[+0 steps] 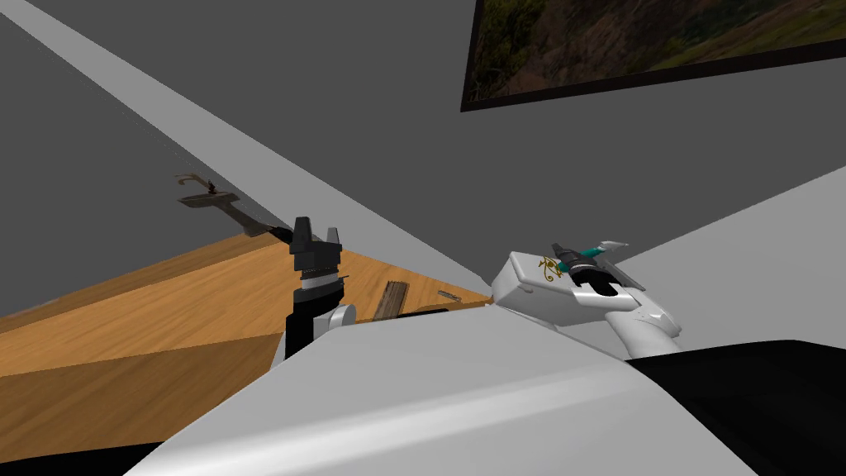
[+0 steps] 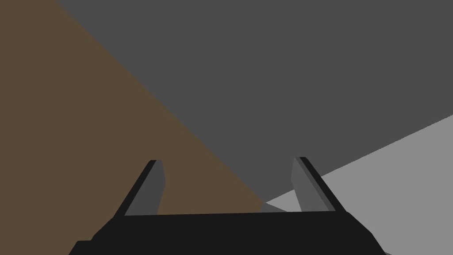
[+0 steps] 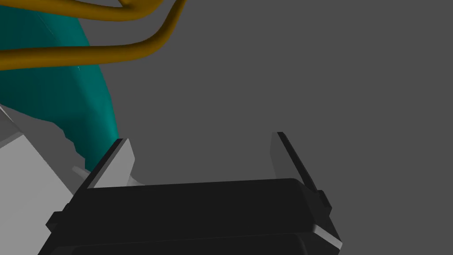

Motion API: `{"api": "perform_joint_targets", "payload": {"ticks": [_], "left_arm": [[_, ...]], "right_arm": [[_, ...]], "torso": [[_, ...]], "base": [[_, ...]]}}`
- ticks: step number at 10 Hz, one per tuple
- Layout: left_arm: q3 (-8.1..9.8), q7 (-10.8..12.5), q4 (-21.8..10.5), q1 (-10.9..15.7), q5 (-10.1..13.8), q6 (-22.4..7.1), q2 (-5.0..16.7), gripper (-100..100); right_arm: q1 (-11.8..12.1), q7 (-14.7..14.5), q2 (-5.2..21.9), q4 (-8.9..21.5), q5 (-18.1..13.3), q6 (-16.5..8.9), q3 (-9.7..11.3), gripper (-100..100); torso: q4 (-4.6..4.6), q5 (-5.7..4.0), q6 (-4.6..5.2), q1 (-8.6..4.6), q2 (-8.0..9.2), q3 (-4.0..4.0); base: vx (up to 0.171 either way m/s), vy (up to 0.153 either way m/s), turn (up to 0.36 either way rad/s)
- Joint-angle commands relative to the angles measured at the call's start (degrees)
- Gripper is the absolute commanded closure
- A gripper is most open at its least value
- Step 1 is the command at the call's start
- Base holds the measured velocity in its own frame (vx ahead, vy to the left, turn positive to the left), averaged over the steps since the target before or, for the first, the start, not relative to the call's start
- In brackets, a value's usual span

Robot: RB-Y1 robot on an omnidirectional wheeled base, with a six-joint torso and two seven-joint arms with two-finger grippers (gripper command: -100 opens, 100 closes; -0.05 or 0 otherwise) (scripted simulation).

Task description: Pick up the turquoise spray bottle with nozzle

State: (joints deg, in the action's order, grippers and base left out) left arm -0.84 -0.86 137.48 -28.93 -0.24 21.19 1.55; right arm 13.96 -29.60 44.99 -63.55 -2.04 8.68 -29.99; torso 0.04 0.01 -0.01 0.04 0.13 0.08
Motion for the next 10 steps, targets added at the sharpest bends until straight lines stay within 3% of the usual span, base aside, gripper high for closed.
{"api": "perform_joint_targets", "payload": {"ticks": [1,9,10], "left_arm": [[0.00,0.0,0.0,0.0,0.0,0.0,0.0,0],[0.01,0.0,0.0,0.0,0.0,0.0,0.0,0],[0.01,0.0,0.0,0.0,0.0,0.0,0.0,0]], "right_arm": [[-0.3,-1.0,0.5,2.0,-0.2,-1.3,-0.4,-100],[-3.3,-5.3,5.9,12.6,-1.0,-6.1,-1.2,-100],[-3.9,-6.3,7.0,15.0,-1.2,-7.3,-1.2,-100]], "torso": [[0.00,0.00,0.00,0.00,0.00,0.00],[-0.01,-0.02,0.04,-0.09,-0.07,-0.04],[-0.02,-0.03,0.04,-0.09,-0.08,-0.04]], "base": [[-0.018,0.035,0.102],[-0.002,0.021,0.063],[-0.011,0.017,0.080]]}}
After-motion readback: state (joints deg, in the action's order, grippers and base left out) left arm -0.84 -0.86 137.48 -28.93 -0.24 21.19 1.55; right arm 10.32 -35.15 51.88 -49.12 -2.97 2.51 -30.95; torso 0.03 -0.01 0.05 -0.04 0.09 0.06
